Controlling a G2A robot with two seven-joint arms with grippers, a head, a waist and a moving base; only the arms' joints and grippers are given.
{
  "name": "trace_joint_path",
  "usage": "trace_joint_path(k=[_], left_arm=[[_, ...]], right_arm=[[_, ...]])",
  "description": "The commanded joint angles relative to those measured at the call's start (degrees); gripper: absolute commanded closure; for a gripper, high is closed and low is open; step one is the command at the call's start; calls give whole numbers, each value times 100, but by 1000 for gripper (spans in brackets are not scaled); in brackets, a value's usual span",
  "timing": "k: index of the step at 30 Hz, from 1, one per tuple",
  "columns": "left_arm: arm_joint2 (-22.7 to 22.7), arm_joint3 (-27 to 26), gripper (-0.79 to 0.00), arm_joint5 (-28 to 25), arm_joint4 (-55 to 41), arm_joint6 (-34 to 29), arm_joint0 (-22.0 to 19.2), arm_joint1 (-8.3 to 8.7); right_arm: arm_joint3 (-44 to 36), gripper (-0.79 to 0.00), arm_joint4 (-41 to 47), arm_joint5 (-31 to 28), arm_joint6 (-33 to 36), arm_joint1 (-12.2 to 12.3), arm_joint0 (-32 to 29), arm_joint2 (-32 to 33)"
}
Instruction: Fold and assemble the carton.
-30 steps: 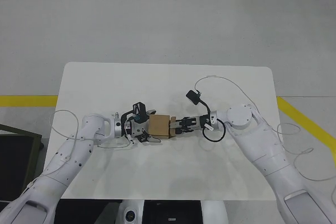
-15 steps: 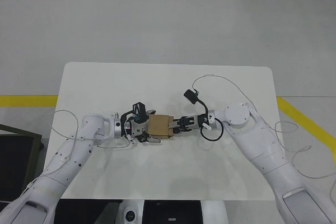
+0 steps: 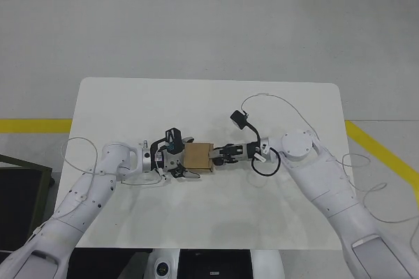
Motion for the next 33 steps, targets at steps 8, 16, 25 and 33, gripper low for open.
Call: trace_joint_path(k=[8, 16, 25, 33], left_arm=[[37, 20, -785, 0, -29, -35, -20, 10], [38, 13, -785, 0, -43, -32, -30, 18], [47, 11, -785, 0, -59, -26, -31, 20], [68, -4, -785, 0, -68, -39, -43, 17]], right_arm=[[-282, -292, -164, 169, 30, 128, -172, 288], [-633, 0, -411, 401, 17, 245, -409, 492], [-620, 0, -355, 436, 36, 188, -370, 240], [-407, 0, -255, 338, 17, 105, -183, 32]])
